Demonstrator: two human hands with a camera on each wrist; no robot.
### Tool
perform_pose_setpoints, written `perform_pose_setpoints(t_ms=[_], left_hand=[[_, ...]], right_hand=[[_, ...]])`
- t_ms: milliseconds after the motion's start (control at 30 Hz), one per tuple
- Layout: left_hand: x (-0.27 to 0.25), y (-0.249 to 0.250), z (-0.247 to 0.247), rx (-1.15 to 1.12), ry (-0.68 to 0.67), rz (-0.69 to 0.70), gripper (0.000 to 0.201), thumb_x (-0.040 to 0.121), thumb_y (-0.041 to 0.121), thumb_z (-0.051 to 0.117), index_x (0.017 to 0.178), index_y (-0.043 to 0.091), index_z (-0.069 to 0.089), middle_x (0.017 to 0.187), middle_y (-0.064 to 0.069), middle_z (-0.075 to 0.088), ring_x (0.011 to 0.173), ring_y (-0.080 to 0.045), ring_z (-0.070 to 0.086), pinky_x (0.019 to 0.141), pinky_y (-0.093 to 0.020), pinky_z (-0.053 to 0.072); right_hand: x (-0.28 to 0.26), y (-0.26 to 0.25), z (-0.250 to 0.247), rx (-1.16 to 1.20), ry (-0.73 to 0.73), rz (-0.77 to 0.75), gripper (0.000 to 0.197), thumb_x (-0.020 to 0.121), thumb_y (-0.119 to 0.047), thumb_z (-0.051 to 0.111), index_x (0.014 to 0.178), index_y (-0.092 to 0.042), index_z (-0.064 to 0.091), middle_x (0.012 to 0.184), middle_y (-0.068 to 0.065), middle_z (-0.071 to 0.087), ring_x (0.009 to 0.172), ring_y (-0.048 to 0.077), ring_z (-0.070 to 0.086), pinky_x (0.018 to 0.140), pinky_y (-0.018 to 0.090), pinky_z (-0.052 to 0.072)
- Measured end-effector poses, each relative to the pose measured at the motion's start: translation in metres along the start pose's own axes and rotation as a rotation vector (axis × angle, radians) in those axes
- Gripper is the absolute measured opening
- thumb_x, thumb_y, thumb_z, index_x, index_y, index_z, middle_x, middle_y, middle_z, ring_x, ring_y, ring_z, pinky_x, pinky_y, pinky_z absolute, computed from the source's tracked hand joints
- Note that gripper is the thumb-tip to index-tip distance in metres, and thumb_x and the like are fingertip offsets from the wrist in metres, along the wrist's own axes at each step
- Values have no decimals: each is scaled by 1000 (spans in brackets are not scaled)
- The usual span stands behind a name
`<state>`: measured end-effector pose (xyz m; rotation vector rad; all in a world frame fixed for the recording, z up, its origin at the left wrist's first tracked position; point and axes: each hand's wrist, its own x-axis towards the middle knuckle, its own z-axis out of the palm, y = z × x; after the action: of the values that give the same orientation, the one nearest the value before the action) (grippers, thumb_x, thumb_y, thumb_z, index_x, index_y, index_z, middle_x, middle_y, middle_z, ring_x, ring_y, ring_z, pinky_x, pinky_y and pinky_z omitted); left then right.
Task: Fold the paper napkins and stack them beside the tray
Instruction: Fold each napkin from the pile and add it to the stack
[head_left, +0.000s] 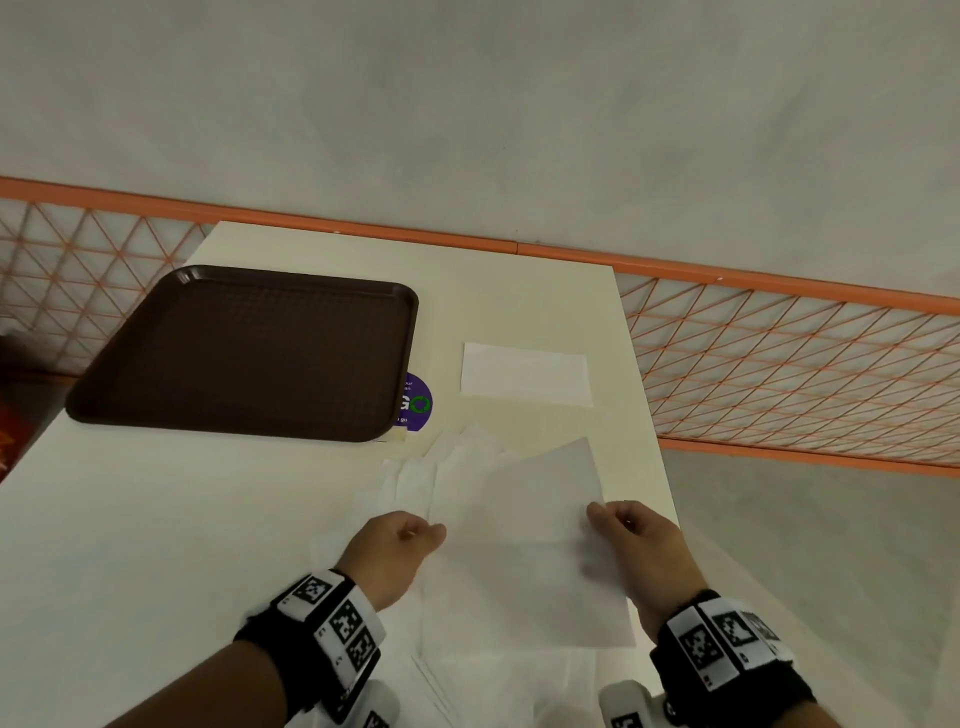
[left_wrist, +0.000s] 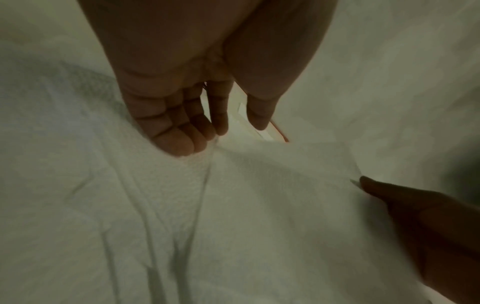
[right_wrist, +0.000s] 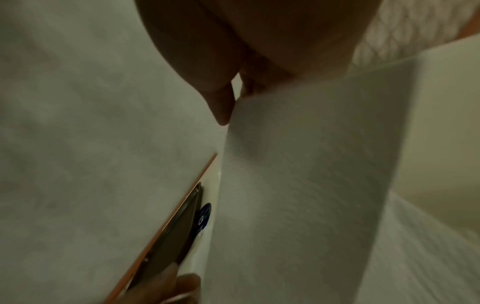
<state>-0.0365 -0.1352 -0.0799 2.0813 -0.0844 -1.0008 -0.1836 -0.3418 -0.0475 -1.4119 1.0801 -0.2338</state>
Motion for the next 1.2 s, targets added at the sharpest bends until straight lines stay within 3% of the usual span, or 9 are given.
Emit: perform_pose_setpoints(t_ms=[167,267,467,533,700,833,967,1067,1200], left_hand=[[7,6,-2,-20,118,-40,52,89,57,51,87,7,64,73,-4,62,71,-23,58,82,-43,54],[4,17,-6,-110,77,-168,61,92,62,40,103,7,64,93,-10,69,85,-27,65,79,-40,55],[-12,23,-18,-755,-159,-209,42,92,48,54,119,18,65,113,-7,71,107,-30,64,99,-47,46],[-11,21,-19,-690,-80,-144,45,91,41,59,131,20,56,126,-3,63,115,-24,59,100,-42,45],[-20,21,-25,-464,-3,6,56,90,41,61,141,42,38,141,7,45,118,-19,53,75,-31,50],[-26,20,-32,-407,-133,132,77,63,54,81,132,45,48,127,0,59,114,-18,60,91,-36,52],[-32,24,-34,-126,-98,245,47,73,16,81,113,34,62,109,5,67,95,-7,65,83,-17,50],[-31,23,-36,11,-43,277,32,79,17,77,105,33,67,111,9,67,103,-9,62,95,-25,49],[-30,21,-40,43,5,328,12,84,21,72,92,29,71,95,7,71,91,-10,67,83,-25,55]], right_hand=[[-30,-39,18,-99,-276,-232,18,88,-17,69,71,-14,63,58,-2,55,57,12,48,58,25,43],[-46,-65,31,40,-461,-217,15,81,-31,72,74,-20,66,70,16,54,65,21,46,62,29,36],[-31,-59,21,62,-279,-164,16,89,-25,68,74,-20,65,75,19,62,67,26,52,64,37,39],[-25,-47,15,48,-201,-127,17,90,-24,67,73,-20,65,71,13,62,67,24,50,62,34,38],[-13,-22,12,82,-29,-35,13,90,-19,66,86,-8,63,71,11,64,65,28,60,60,37,47],[-5,-8,14,59,51,46,10,89,-20,67,95,-14,62,92,16,69,76,30,66,74,47,56],[-10,-14,13,119,-24,45,12,90,-19,66,101,-22,64,90,13,67,77,27,63,70,41,56],[-19,-19,8,66,-204,-29,14,83,-17,74,96,-18,72,87,10,71,79,24,66,75,41,55],[-24,-20,0,-304,-278,-178,24,78,-9,78,97,-22,71,90,0,72,75,9,68,67,17,52]])
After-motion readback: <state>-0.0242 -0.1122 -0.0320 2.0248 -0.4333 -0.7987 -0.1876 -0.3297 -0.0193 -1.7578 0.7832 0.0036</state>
